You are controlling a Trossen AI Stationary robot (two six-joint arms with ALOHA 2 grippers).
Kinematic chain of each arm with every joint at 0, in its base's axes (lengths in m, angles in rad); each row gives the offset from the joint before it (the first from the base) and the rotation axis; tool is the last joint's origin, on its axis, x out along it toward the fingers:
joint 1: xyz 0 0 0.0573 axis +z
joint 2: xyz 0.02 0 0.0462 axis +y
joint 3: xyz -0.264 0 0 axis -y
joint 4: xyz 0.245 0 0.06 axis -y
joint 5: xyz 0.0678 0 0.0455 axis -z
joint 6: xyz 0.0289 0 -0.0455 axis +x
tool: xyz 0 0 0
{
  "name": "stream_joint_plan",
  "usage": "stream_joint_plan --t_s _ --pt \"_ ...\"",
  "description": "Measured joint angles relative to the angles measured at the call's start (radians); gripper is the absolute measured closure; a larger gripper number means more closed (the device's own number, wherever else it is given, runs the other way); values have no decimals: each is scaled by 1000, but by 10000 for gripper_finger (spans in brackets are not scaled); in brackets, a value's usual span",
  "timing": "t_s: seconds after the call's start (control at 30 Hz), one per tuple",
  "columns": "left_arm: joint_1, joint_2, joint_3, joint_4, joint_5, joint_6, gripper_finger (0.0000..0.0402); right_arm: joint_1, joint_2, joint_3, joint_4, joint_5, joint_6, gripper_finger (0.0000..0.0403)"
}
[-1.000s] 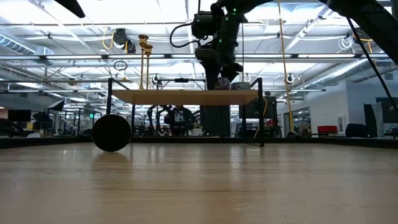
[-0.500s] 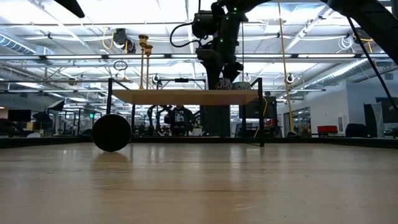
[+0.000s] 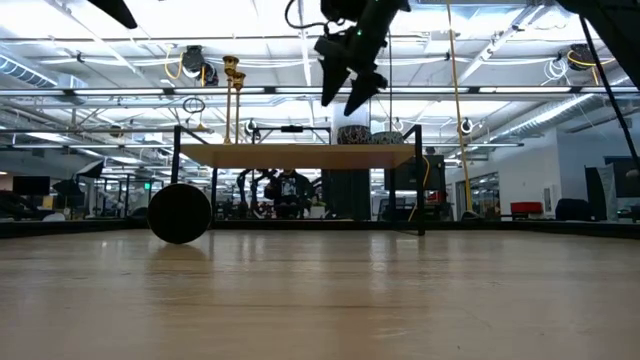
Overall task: Pick & Place candle stick holders
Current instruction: Put the red white scented candle on the shelf
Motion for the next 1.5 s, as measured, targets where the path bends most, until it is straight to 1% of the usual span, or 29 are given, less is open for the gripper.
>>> stream_joint_plan --t_s 0.1,0.17,0.23,0.4,0.43,0.47,0.53,0.7,1.27,1.37,1.5 --pt "8 0 0 0 0 2 128 3 1 1 8 -6 0 92" --pt "14 0 0 0 0 8 128 0 4 0 -21 -56 0 134" --pt "22 0 0 2 3 20 128 -3 11 0 -35 -96 -11 187" --pt "49 0 0 19 38 67 128 8 31 -3 -10 -103 -51 358" --pt "54 0 0 19 44 74 128 12 28 -2 12 -105 -59 379" --pt "58 0 0 19 51 80 128 15 25 1 28 -99 -63 389" --pt "64 0 0 20 53 85 128 18 22 2 39 -75 -55 389" --pt "68 0 0 20 54 87 128 15 27 0 35 -72 -47 400" --pt "68 0 0 19 74 106 128 11 47 0 32 -67 -45 402" --pt "68 0 0 19 75 113 128 10 47 0 9 -20 -59 402" --pt "68 0 0 19 75 115 128 8 47 0 8 -18 -63 402"
